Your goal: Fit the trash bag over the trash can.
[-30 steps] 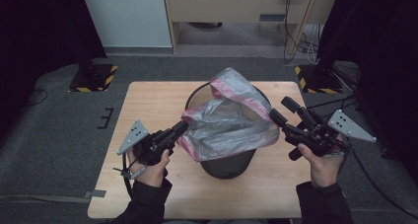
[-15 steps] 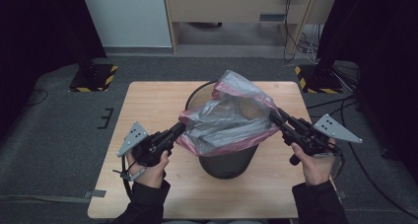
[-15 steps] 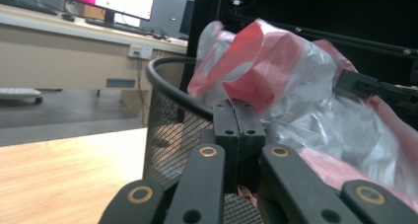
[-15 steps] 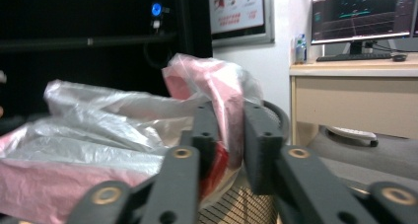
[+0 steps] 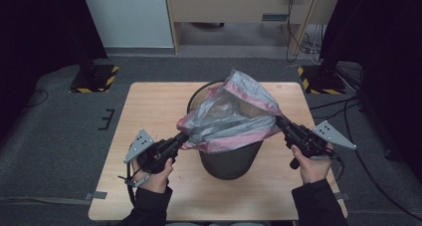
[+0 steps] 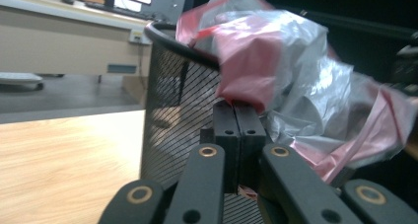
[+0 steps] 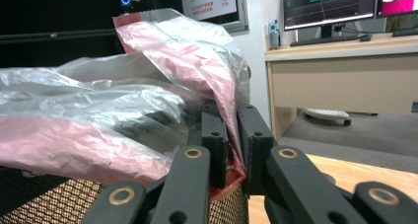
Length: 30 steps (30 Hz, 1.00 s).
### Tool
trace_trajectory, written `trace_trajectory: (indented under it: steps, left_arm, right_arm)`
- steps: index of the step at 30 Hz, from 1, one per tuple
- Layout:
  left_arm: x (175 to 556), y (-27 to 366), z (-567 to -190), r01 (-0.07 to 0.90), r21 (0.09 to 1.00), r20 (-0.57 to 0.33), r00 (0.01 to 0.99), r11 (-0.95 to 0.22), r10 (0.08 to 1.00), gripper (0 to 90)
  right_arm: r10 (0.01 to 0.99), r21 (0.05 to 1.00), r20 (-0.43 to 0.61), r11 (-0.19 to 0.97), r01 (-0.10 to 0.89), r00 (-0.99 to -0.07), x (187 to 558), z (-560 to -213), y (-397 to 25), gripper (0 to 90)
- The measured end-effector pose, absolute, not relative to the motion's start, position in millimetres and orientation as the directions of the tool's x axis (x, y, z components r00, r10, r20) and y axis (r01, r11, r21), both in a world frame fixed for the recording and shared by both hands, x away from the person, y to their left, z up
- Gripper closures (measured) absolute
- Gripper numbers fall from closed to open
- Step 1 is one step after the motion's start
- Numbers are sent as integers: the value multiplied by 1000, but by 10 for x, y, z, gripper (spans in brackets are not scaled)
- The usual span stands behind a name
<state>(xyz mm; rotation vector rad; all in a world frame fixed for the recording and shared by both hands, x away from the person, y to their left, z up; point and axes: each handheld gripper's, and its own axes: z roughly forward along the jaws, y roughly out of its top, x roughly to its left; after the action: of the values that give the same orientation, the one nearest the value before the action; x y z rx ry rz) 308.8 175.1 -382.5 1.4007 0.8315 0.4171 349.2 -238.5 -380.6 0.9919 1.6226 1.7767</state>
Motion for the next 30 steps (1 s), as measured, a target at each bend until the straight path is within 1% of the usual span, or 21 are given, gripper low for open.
trace_trajectory:
  steps: [1,2,4,6,8,13,16,19,23,26,27,30]
  left_arm:
    - [3091,1763,-3818,210,964,-264,659,165,704,837]
    - [3096,1770,-3809,210,961,-275,658,180,701,784]
    - [3103,1795,-3777,203,957,-289,659,205,694,712]
    - [3099,1818,-3731,189,954,-300,655,234,694,641]
    - [3081,1847,-3672,172,953,-300,650,249,698,599]
    - [3050,1888,-3508,140,952,-296,661,274,690,528]
    - [3064,1887,-3427,135,953,-288,670,270,685,492]
    - [3122,1881,-3361,152,952,-295,678,264,674,455]
    - [3209,1824,-3310,166,955,-290,705,246,647,458]
    - [3274,1767,-3311,192,950,-307,721,247,622,505]
    - [3285,1751,-3313,197,949,-311,726,247,614,541]
    - [3293,1727,-3333,197,953,-300,726,230,619,758]
  right_arm:
    - [790,986,164,-133,96,-590,3500,-3808,-2386,811]
    - [789,986,166,-131,102,-591,3505,-3802,-2393,775]
    - [794,986,166,-130,105,-585,3514,-3782,-2416,672]
    - [794,985,171,-142,97,-583,3516,-3756,-2448,618]
    - [798,985,173,-153,83,-578,3512,-3717,-2472,553]
    - [796,985,165,-168,49,-582,3510,-3606,-2476,470]
    - [794,987,149,-157,39,-589,3521,-3557,-2448,453]
    - [793,989,138,-146,35,-594,3544,-3519,-2418,440]
    - [794,993,106,-111,29,-599,3583,-3435,-2388,422]
    - [793,996,84,-76,39,-603,3627,-3369,-2360,429]
    - [798,997,75,-64,41,-598,3641,-3355,-2350,465]
    - [804,999,52,-51,19,-593,3642,-3346,-2350,696]
